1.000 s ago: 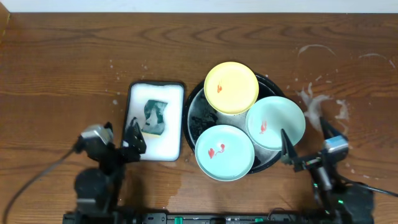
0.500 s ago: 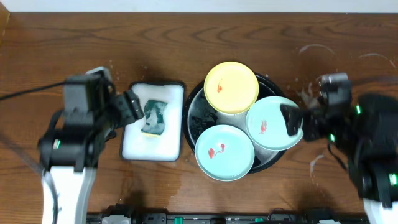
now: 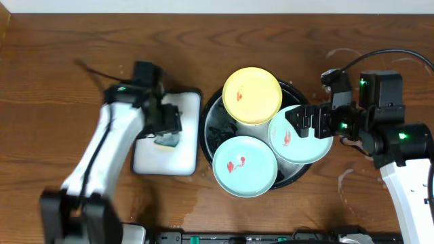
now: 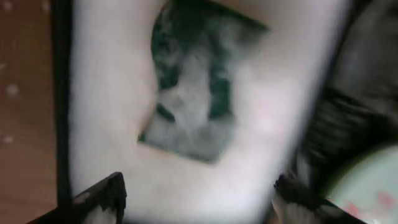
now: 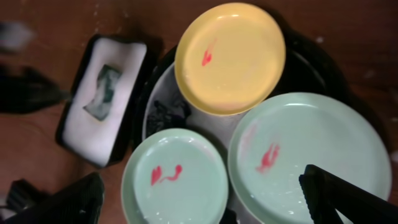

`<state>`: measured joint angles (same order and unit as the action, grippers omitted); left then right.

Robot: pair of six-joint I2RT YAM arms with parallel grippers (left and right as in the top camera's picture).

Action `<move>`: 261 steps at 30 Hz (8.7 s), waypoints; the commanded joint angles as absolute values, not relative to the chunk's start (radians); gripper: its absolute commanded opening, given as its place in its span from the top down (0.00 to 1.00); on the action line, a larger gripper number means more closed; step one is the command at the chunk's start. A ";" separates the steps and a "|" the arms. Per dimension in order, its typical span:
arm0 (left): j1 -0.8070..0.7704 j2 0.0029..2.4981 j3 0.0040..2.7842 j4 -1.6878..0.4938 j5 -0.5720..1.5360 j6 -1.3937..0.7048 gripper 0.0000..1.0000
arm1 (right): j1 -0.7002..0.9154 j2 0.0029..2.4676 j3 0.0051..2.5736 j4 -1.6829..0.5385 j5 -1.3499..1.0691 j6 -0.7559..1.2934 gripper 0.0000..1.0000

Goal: Clean dirty plates on tray and stack at the side
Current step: 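Grasp the green sponge from the soapy tray with the left gripper, then reach the right gripper to the yellow plate's rim, then scrub the yellow plate with the sponge while right gripper holds it, then return the sponge to the soapy tray with the left gripper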

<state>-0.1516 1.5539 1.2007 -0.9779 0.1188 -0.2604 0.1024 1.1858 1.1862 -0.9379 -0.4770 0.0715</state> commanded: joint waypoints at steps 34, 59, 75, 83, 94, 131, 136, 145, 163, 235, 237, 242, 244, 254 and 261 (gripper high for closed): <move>-0.187 1.759 1.202 -0.958 -0.035 -0.223 0.34 | 0.113 1.187 1.208 -0.961 -0.524 0.081 0.01; -0.187 1.713 1.210 -0.911 -0.032 -0.237 0.41 | 0.113 1.187 1.208 -0.958 -0.520 0.081 0.01; -0.187 1.826 1.030 -0.698 -0.035 -0.237 0.71 | 0.113 1.187 1.208 -0.978 -0.457 0.081 0.01; -0.187 1.790 1.143 -0.835 -0.035 -0.237 0.93 | 0.113 1.196 1.208 -0.961 -0.443 0.081 0.13; -0.200 1.720 1.437 -1.050 -0.034 -0.237 0.92 | 0.119 1.462 1.287 -0.828 -0.303 0.113 0.39; -0.448 1.808 1.509 -0.712 0.150 -0.359 0.92 | 0.261 2.014 1.320 -0.591 -0.025 0.282 0.99; -0.500 1.919 1.509 -0.587 0.219 -0.434 0.93 | 0.267 2.014 1.320 -0.590 -0.027 0.291 0.99; -0.530 2.142 1.509 -0.405 0.347 -0.577 0.93 | 0.270 2.014 1.320 -0.595 -0.027 0.272 0.99; -0.523 2.207 1.604 -0.683 -0.288 -0.398 0.93 | 0.270 2.014 1.320 -0.622 -0.027 0.272 0.99; -0.306 1.829 1.628 -1.253 -0.152 -0.399 0.92 | 0.268 1.949 1.340 -0.669 -0.027 0.219 0.99; -0.275 1.829 1.554 -1.236 -0.126 -0.395 0.92 | 0.270 1.890 1.340 -0.677 -0.027 0.206 0.99; -0.187 1.829 1.371 -1.118 -0.024 -0.354 0.85 | 0.295 1.703 1.340 -0.718 0.053 0.142 0.99; -0.162 1.829 1.344 -1.090 0.021 -0.348 0.78 | 0.311 1.670 1.340 -0.733 0.120 0.132 0.99; -0.118 1.829 1.336 -1.079 0.061 -0.340 0.37 | 0.482 1.589 1.340 -0.759 0.590 0.113 0.99; -0.118 1.829 1.336 -1.079 0.060 -0.340 0.24 | 0.640 1.586 1.340 -0.760 0.862 0.061 0.99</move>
<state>-0.1215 1.8309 1.3365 -1.0748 0.0544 -0.3416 0.5789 1.6123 1.3300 -0.7620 0.6586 0.0887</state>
